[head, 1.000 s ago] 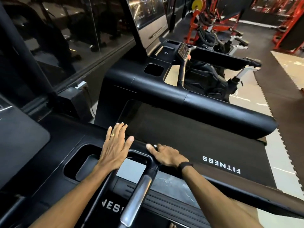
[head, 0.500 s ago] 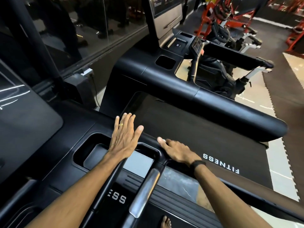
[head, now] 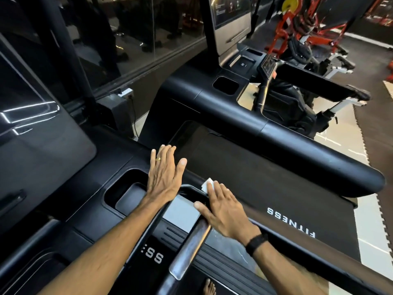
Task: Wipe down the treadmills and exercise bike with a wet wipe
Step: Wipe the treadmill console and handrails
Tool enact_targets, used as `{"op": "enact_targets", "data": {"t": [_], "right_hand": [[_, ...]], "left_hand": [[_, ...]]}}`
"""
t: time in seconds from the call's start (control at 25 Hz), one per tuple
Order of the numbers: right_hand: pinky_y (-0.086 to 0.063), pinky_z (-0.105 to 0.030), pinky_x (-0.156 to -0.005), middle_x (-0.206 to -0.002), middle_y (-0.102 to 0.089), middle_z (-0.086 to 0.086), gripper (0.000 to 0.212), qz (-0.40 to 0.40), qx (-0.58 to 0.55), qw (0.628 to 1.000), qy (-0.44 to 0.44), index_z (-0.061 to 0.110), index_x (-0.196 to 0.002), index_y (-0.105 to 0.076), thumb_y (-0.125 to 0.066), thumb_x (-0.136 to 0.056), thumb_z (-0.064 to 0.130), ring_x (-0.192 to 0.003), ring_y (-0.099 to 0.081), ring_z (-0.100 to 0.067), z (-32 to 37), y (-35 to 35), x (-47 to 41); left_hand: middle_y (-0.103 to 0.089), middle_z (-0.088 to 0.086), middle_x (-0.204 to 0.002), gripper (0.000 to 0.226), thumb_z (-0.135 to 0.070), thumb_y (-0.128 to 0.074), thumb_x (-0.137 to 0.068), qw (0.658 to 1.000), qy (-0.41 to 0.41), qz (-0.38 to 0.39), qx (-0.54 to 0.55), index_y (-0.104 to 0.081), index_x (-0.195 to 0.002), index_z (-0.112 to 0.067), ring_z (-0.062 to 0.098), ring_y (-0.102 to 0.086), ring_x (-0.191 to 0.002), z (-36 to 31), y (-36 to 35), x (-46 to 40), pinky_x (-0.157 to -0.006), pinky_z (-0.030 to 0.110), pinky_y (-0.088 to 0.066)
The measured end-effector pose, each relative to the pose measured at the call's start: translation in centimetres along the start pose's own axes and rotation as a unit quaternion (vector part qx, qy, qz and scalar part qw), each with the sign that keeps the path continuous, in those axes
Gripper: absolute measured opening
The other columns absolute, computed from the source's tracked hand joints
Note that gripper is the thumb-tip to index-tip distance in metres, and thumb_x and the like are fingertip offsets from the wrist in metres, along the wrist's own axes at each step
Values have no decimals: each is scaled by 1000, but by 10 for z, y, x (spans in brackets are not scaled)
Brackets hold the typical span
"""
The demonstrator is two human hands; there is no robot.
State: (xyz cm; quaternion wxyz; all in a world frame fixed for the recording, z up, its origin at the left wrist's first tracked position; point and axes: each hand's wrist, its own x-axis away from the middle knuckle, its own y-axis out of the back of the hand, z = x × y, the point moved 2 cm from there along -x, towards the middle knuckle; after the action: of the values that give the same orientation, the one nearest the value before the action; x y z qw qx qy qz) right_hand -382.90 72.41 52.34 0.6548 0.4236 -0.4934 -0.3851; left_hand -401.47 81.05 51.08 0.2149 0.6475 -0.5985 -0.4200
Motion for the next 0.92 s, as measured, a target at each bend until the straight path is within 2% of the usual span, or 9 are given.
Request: {"op": "enact_targets", "data": {"t": [0.12,0.2,0.28,0.36,0.44,0.52,0.68,0.8,0.92], "right_hand": [[-30,-45,-115,-153,-44,-14,88,76,-104,988,-89,16,-154,-31,-15,-94,78,-140,-41,-33,-13,18,-41],[-33,-46,-112,-152,-46,-12,86,105,-145,980,-81,19,-152,-37,-18,-93,79,-138,-45,-33,1,30,-68],[-27,-45,-117,-160,-34,-15,84,91,-107,990,-28,15,-157,-26,-22,-97,74,-145,-34,-33,23,28,-79],[-13,-43,-125,-166,-15,-16,83,51,-67,996,34,13,-160,-10,-24,-100,68,-153,-15,-32,33,16,-68],[0,-39,-127,-169,1,-11,83,15,-68,993,98,17,-161,2,-21,-100,68,-156,4,-25,19,1,-48],[2,-37,-126,-168,10,-2,79,-10,-81,986,145,22,-161,7,-19,-100,66,-154,13,-16,-5,-9,-31],[9,-32,-125,-166,19,3,78,-13,-60,977,203,25,-159,14,-10,-98,69,-151,22,-10,-38,-12,-11],[8,-37,-125,-166,22,-2,80,-39,-14,966,254,21,-158,17,-6,-98,69,-151,25,-13,-47,-16,0],[7,-41,-125,-166,21,-7,83,-79,20,950,302,15,-159,13,-13,-100,68,-152,24,-19,-58,-23,11]], "left_hand": [[-40,15,-154,80,-58,-9,-99,1000,8,-4,-11,-37,-148,-1,26,-26,-150,-1,0,-2,-126,44,-1],[-41,16,-153,81,-58,-8,-99,1000,8,-7,-25,-38,-147,-1,26,-26,-149,-1,1,-1,-126,45,-1],[-42,16,-153,82,-58,-8,-98,999,14,-12,-30,-40,-147,0,26,-26,-149,0,2,-1,-126,45,-1],[-43,16,-152,84,-60,-8,-98,999,22,-19,-35,-41,-146,0,26,-26,-150,-2,3,-1,-126,44,-1],[-44,16,-152,89,-64,-2,-98,998,27,-24,-47,-41,-146,0,26,-27,-149,-3,4,0,-126,45,-1],[-46,15,-150,91,-65,1,-98,997,24,-24,-68,-43,-145,-1,25,-29,-148,-4,5,1,-126,45,-2],[-54,14,-141,80,-59,-7,-102,992,10,-28,-125,-51,-136,-2,29,-40,-142,-11,9,5,-125,49,-10],[-60,15,-129,67,-51,-21,-105,983,-26,-44,-179,-59,-125,0,33,-49,-134,-22,14,12,-122,53,-18],[-60,14,-127,58,-45,-30,-104,976,-46,-62,-202,-63,-120,0,32,-51,-131,-40,10,32,-122,52,-19]]}}
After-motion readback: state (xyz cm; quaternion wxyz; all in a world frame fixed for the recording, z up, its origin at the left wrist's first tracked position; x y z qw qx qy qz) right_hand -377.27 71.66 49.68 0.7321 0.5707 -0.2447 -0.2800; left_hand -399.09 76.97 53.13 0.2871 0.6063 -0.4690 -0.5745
